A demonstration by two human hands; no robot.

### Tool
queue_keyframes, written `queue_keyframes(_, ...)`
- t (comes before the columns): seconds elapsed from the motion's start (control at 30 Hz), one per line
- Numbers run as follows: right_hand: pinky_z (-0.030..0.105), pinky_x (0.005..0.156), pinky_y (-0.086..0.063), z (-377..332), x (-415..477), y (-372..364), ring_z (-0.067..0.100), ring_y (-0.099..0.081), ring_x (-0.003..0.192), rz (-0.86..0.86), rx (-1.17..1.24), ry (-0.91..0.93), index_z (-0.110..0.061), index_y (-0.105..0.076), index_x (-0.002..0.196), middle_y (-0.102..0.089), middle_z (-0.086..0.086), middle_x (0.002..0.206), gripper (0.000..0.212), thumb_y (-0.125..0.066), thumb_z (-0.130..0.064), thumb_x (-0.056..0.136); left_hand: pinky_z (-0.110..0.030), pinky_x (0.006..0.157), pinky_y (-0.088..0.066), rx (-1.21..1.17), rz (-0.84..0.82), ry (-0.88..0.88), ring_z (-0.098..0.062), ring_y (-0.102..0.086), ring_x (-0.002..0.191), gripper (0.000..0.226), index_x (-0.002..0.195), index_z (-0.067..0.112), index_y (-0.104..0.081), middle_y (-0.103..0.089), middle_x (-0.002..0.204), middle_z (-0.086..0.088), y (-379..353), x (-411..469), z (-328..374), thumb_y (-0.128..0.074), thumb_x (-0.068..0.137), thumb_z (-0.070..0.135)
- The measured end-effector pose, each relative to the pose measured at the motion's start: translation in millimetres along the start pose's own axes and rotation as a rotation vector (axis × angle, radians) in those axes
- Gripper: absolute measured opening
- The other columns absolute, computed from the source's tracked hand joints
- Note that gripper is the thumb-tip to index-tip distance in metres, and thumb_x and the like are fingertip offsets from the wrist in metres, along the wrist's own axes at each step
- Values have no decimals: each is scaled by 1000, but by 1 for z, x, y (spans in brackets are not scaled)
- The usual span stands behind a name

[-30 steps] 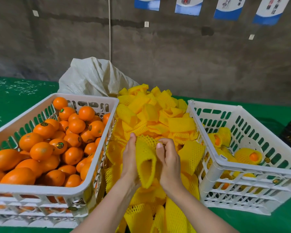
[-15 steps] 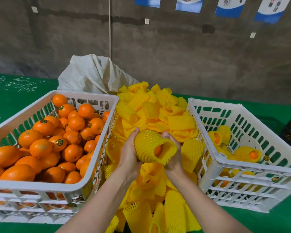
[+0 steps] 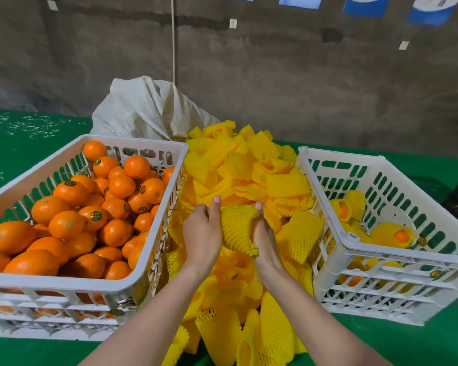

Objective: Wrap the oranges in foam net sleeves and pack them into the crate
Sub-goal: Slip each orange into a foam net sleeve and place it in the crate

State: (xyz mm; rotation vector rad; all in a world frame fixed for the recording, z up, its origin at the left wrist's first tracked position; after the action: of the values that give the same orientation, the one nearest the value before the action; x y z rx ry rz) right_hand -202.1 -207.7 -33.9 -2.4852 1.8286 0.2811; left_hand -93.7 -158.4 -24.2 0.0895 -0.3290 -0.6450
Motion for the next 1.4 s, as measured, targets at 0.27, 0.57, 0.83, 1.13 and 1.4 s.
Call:
queue_keyframes(0.27, 38, 83, -51, 12, 5, -2, 22, -63, 90, -73, 360, -176, -24, -66, 89, -69, 1, 93, 34, -49, -53, 88, -36, 64, -36, -440, -210, 247, -23, -44, 59, 59, 61, -5, -50, -48, 63, -13, -12, -6, -20, -43, 93, 44)
queue_keyframes(0.57, 33, 72, -43, 11, 2, -4, 21, -58, 85, -203, 566, -182, -24, -63, 84, -67, 1, 81, 27, -43, -42, 90, -15, 51, -51, -463, -309, 288, -5, -67, 58, 47, 76, 2, -63, -70, 61, 0, -12, -5, -20, -39, 98, 35)
queue_keyframes(0.83, 23, 60, -50, 8, -2, 1, 5, -63, 63, -244, 419, 5, -28, -73, 66, -68, -9, 65, 39, -45, -41, 90, -25, 61, -54, -397, -289, 170, -2, -65, 63, 32, 73, 9, -65, -70, 64, 5, -13, -7, -14, -47, 98, 19)
queue_keyframes(1.13, 44, 82, -42, -17, -7, 19, 28, -52, 97, -264, -45, 455, -9, -48, 102, -55, 11, 98, 33, -45, -36, 83, -40, 70, -58, -612, -705, 792, -28, -72, 84, 47, 95, 20, -72, -74, 94, -11, -19, -15, 0, -57, 74, 59)
queue_keyframes(1.4, 32, 56, -26, -18, 2, 27, 10, -31, 57, -1, -15, 505, -17, -38, 67, -32, -1, 60, 31, -50, -15, 96, -47, 91, -48, -528, -791, 668, -30, -65, 102, 49, 109, 20, -68, -70, 109, -12, -24, -19, 9, -64, 67, 44)
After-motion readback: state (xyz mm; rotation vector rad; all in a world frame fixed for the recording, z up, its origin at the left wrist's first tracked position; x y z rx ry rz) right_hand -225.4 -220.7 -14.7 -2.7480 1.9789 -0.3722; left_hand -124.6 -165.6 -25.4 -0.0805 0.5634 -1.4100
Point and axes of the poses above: each hand's wrist, its own x-axis towards the middle knuckle, its own y-axis out of the back of the hand, z = x × y, the point moved 4 cm from there along x, towards the middle knuckle
